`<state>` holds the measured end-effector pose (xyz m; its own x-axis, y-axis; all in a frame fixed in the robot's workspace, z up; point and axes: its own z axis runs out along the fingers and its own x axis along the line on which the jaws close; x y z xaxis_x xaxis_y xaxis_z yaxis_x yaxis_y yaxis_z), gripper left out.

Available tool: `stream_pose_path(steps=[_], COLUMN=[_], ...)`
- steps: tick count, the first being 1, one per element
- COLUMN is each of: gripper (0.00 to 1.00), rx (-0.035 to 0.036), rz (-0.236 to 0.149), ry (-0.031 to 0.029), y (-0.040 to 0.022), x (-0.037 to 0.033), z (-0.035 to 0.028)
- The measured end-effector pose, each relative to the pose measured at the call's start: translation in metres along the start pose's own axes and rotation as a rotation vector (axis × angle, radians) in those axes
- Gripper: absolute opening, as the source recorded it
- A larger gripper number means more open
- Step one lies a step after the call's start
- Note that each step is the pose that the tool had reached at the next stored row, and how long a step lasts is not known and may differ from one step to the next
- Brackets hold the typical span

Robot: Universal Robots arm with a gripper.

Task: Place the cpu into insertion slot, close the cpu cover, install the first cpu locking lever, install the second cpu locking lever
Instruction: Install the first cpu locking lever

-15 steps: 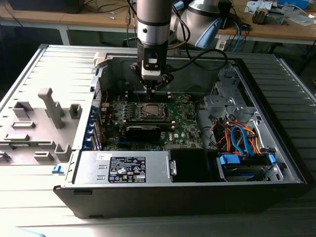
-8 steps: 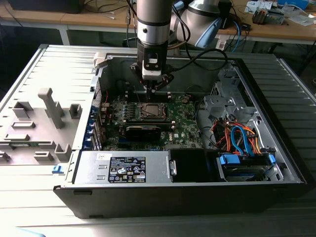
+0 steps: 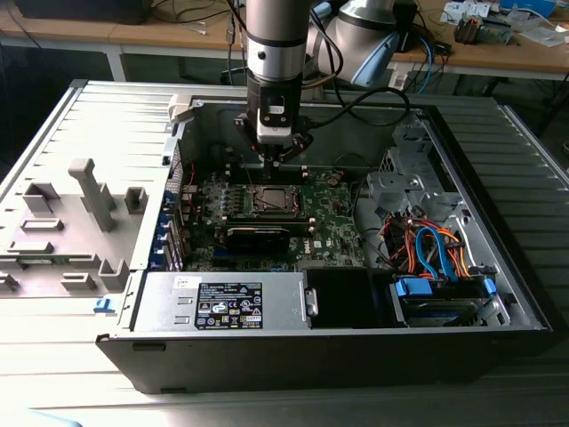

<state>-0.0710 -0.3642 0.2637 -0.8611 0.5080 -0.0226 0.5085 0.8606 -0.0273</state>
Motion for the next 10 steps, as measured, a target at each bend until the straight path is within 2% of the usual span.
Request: stream_pose_path(steps=[10], gripper=[0.11], rx=[-0.0003], rz=[-0.018], ry=[-0.0004], y=[0.0], x=[0.0], z=[0.0])
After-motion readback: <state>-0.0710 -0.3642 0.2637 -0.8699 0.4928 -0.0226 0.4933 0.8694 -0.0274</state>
